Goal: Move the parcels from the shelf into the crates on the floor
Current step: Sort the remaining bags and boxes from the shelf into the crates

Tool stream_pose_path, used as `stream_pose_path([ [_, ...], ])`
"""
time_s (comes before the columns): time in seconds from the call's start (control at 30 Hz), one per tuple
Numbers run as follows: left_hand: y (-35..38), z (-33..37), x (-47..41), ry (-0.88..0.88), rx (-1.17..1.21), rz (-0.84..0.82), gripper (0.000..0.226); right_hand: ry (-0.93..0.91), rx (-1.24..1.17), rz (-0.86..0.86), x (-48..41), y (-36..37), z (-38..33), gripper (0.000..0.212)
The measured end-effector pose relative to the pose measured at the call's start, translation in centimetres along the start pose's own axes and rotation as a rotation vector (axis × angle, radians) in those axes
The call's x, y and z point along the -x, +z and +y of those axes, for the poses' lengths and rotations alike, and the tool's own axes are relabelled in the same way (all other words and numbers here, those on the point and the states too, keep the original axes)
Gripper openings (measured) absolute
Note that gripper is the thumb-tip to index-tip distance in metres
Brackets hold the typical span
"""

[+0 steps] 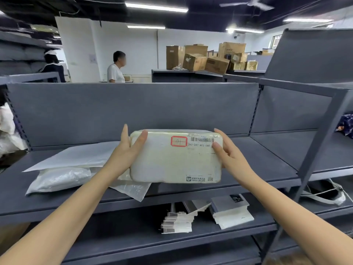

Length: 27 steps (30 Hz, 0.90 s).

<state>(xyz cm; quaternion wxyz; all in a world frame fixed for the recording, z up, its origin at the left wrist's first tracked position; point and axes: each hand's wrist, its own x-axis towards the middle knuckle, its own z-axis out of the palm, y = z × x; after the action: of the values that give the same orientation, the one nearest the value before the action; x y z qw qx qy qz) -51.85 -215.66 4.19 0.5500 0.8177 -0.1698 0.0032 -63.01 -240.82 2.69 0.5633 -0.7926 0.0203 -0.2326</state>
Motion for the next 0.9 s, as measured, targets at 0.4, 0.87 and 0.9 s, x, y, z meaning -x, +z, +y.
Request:
stream_pose_path([
  [0.4,-1.7,-0.6,1.4,0.238,0.01,0.024,0.048,-0.054,-0.004,-0.021,0.4,0.8,-0.7,0.034],
  [0.87,1.2,-2.0,3.0,0.093,0.417,0.115,0.024,0.18,-0.293,0.045,3.1,2.5,0.5,0.081],
  [0.9,2.0,-1.9,3.3,0.089,0.441,0.123,0.023,0.223,-0.419,0.021,3.7,3.7,0.7,0.082],
])
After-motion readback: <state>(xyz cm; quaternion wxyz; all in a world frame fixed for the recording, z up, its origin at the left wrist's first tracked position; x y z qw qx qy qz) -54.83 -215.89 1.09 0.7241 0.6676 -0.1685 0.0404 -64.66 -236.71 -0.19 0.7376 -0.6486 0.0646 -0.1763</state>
